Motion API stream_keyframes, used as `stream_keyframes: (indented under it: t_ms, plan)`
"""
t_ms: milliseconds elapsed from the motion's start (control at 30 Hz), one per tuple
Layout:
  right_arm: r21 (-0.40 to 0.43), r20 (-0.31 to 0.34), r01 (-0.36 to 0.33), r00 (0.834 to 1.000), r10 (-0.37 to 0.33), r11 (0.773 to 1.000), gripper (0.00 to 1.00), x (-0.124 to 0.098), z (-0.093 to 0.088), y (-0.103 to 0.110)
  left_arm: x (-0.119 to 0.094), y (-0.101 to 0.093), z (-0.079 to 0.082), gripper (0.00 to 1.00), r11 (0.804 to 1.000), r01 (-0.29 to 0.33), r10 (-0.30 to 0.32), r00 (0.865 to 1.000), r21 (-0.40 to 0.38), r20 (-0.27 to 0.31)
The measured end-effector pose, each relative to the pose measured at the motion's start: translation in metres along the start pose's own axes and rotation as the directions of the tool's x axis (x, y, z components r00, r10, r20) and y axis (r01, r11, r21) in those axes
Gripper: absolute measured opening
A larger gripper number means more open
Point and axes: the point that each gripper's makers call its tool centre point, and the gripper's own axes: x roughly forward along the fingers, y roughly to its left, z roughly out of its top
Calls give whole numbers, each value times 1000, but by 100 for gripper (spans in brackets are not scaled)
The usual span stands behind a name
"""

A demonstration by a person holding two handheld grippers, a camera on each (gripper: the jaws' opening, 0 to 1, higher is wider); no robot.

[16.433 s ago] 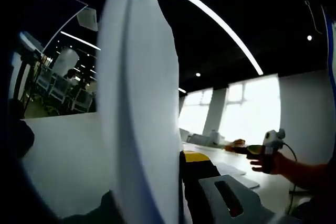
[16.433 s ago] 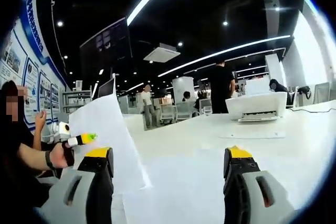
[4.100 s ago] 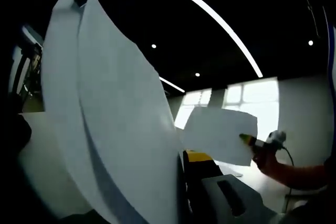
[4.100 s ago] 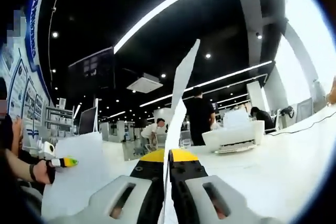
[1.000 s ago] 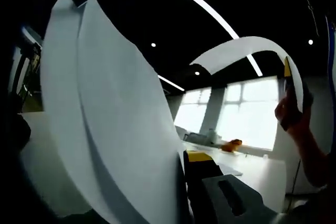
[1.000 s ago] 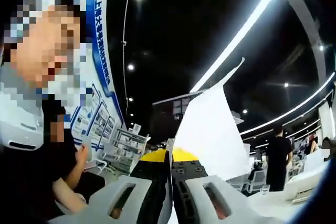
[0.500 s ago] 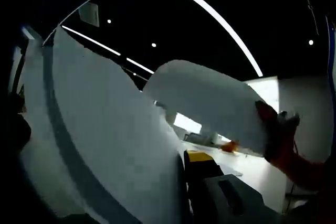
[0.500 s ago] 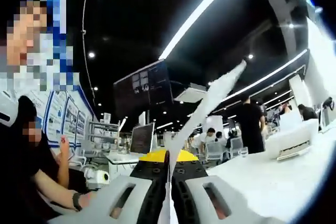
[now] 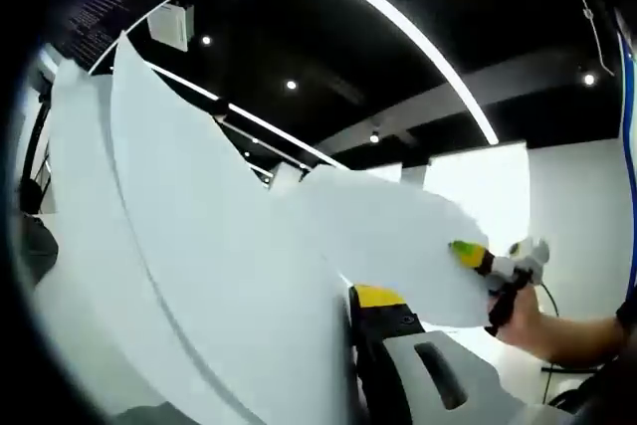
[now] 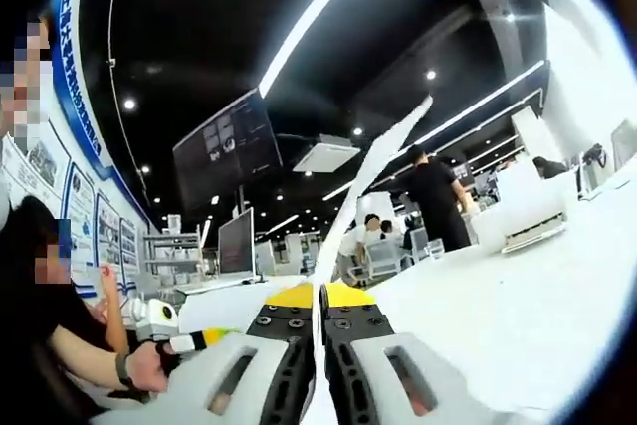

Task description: Organize the stack of printing papers by aligning and flattening the scattered papers on the table

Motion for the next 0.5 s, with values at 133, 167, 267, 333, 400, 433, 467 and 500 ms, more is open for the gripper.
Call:
stream_keyframes:
  t_ms: [133, 167, 267, 333, 400, 433, 467, 500]
  plan:
    - [-10, 6, -27, 1000, 27, 1000, 0, 4, -2, 11, 0, 0, 0, 13, 1000, 1, -1, 1000, -7, 2]
    - [-12, 3, -33, 999, 33, 999, 0, 4, -4, 13, 0, 1, 2, 14, 1000, 1, -1, 1000, -26, 10]
    - [2, -6, -47, 999, 47, 999, 0, 5, -10, 15, -2, 3, 8, 17, 996, 6, -2, 999, -91, 47]
    - [24, -6, -53, 999, 53, 998, 0, 7, -14, 18, -3, 6, 10, 17, 994, 3, 3, 998, -108, 58]
    - [47, -1, -57, 998, 57, 997, 0, 7, -17, 21, -3, 5, 10, 18, 994, 4, 2, 998, -109, 60]
    - [59, 3, -58, 998, 58, 997, 0, 8, -19, 23, -3, 4, 10, 18, 995, 5, 1, 998, -103, 58]
    - [71, 5, -58, 998, 58, 996, 0, 8, -20, 25, -3, 3, 9, 18, 995, 5, 1, 999, -97, 54]
    - [85, 7, -55, 998, 55, 995, 0, 8, -23, 26, -2, 3, 9, 18, 996, 4, 0, 999, -93, 51]
